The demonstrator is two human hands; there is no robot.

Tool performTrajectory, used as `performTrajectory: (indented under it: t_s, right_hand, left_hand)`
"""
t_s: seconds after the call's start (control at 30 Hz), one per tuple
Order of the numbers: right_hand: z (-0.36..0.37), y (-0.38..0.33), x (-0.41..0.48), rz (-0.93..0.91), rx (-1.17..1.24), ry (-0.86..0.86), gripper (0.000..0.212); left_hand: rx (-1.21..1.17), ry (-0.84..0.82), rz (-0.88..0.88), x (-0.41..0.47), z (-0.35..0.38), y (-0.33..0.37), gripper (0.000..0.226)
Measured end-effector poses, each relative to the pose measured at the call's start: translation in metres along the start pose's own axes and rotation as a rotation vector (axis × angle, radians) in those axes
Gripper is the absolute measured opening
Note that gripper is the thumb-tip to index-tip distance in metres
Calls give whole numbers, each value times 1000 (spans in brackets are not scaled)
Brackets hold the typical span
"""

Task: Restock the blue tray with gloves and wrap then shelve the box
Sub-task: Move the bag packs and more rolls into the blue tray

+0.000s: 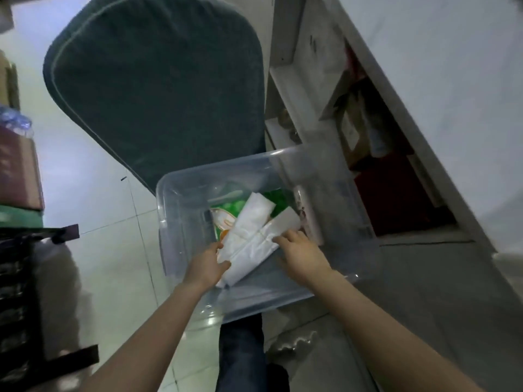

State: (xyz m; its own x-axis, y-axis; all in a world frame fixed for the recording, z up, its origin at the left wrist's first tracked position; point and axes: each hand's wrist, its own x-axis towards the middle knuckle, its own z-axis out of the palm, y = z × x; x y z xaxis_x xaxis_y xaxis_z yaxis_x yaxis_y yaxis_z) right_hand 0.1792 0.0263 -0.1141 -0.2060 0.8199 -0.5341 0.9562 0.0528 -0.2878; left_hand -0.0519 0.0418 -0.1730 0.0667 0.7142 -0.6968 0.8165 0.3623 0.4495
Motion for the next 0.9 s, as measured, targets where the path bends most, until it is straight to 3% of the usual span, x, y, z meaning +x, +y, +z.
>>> performTrajectory:
  t_s: [0.3,0.53,0.7,0.9]
  right_hand:
    - [71,23,130,-31,-162,-170,53]
    - [104,32,156,-140,-231,-58,37]
    - [102,32,157,-213,-302,80,22]
    - [89,28,151,-225,-256,-13,20]
  left_hand:
    - [41,-31,-32,115,36,-4,62]
    - [-7,16,-75,135,62,-8,70]
    - [-47,29,-19,145,55,-9,46]
    - [-26,-68,54,142,44,-8,29]
